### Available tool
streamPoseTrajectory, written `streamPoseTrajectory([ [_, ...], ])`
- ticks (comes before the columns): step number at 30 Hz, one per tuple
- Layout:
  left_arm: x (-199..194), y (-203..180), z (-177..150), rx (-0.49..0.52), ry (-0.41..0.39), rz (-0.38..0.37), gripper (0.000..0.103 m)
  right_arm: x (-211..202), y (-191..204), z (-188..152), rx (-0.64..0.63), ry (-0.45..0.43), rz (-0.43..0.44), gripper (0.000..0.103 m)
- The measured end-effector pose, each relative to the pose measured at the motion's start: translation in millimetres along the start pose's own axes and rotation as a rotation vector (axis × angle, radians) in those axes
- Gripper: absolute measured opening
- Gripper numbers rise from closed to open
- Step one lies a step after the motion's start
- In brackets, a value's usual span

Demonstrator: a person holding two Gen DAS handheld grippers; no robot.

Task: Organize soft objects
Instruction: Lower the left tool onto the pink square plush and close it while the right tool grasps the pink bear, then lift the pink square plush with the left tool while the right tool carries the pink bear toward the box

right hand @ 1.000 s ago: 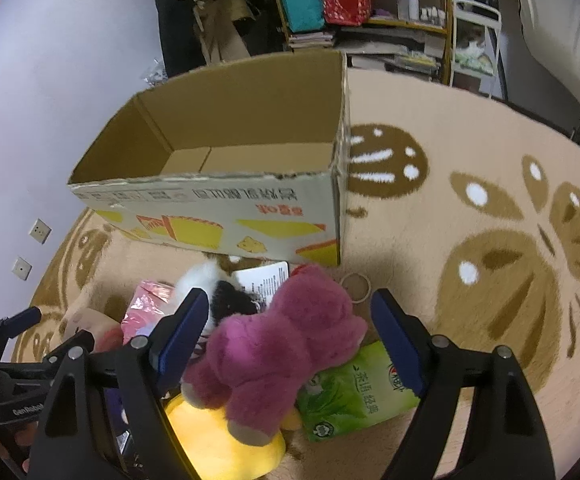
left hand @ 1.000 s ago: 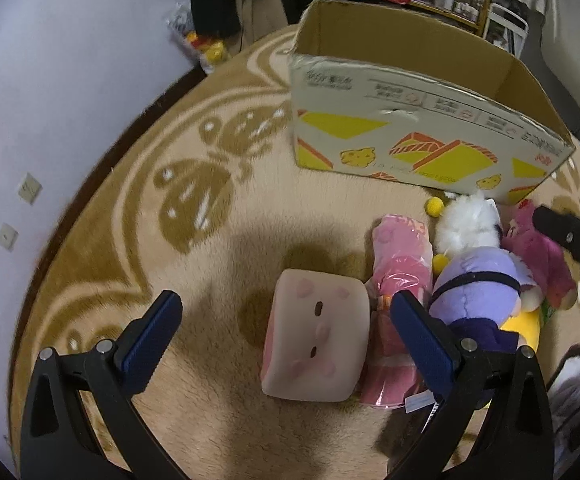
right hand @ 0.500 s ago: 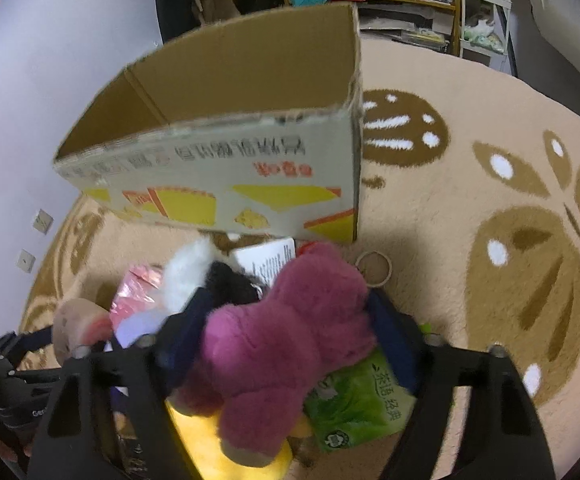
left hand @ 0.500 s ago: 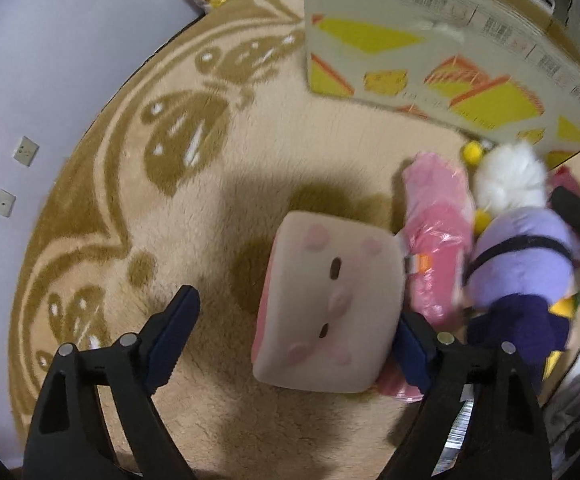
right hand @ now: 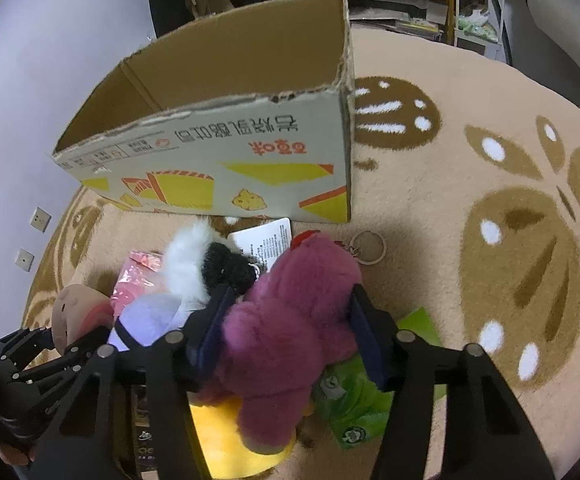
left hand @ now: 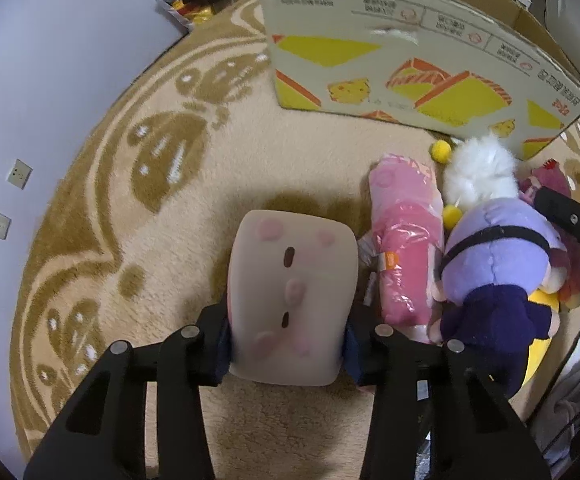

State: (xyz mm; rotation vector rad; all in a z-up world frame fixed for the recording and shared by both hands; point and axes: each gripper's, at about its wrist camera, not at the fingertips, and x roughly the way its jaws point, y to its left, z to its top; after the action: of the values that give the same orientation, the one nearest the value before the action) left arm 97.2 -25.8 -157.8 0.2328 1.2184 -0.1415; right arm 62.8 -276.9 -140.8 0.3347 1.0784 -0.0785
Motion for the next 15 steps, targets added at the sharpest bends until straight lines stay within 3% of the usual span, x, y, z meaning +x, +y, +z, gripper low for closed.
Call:
streamPoseTrajectory([
  [5,-4.3,10.6,1.3,-0.027,-0.014,0.011,0.041,3.6,-13.8,-1.1,0.079,0.031,0.043,0.063],
  [15,-13.8,13.1,1.4,-0.027,-0.051,0.005,0.041,9.6,-18.4,-2.7,0.12,0.058,0.053,0.074],
])
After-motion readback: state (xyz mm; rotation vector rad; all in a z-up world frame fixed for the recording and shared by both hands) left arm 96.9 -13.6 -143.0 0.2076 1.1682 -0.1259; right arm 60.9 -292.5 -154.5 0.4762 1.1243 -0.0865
